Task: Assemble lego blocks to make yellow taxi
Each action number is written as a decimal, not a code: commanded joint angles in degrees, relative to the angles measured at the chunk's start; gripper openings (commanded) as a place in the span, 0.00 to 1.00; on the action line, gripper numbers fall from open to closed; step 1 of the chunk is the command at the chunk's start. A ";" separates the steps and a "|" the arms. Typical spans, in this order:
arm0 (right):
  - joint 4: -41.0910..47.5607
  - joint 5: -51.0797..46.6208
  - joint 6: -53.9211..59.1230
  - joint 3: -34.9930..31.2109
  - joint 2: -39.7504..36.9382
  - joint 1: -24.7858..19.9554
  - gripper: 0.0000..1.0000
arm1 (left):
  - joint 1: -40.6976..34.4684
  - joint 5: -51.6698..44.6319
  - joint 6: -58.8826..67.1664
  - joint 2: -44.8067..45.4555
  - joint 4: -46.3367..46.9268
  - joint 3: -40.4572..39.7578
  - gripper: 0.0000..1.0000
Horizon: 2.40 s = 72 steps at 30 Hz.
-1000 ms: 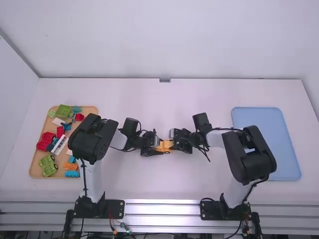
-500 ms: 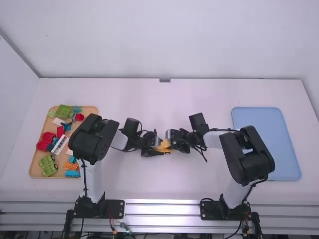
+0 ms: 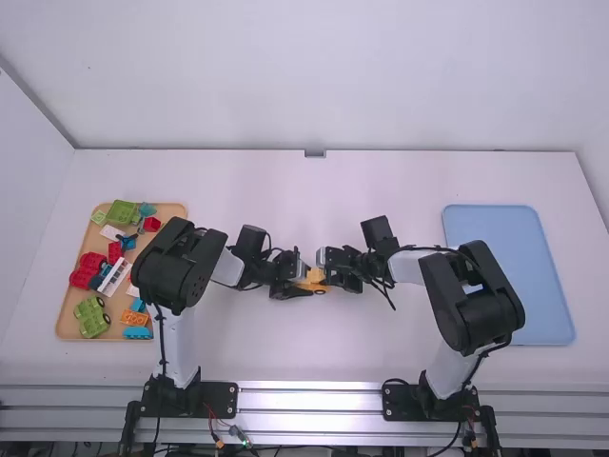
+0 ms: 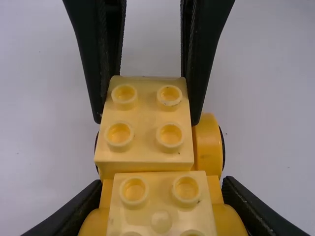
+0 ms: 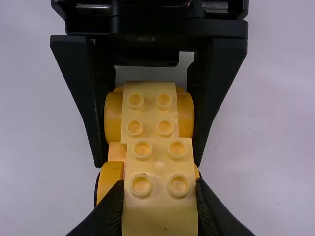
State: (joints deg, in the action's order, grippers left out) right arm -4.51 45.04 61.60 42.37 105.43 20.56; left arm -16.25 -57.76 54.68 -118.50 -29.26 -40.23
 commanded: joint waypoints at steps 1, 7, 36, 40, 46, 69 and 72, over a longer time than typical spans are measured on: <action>0.79 0.11 -0.98 -0.33 0.33 1.14 0.02 | -0.90 1.86 -1.29 -0.57 0.02 -1.05 0.55; 0.72 0.35 -1.81 -0.20 0.33 1.22 0.00 | -0.90 1.86 -1.31 -0.57 -0.11 -1.03 0.55; 5.22 13.33 0.87 3.10 -3.48 -2.34 0.86 | -1.01 1.73 -1.31 -0.57 -0.15 -1.01 0.57; 4.79 18.08 1.31 2.99 -5.99 -5.20 0.36 | -1.01 1.70 -1.31 -0.57 -0.17 -1.01 0.57; 6.95 10.49 1.16 2.93 -4.31 -3.48 0.00 | -1.03 1.73 -1.31 -0.57 -0.17 -1.01 0.57; 6.88 -10.08 -7.87 4.09 6.62 0.48 0.00 | -1.01 1.73 -1.31 -0.57 -0.17 -1.01 0.55; 6.97 -3.50 -7.21 5.62 4.17 -0.55 0.00 | -1.01 1.68 -1.31 -0.57 0.02 -1.01 0.56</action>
State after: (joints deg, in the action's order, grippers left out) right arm 2.13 47.77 53.60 47.86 107.61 20.40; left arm -16.47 -55.29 52.45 -118.50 -29.91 -41.32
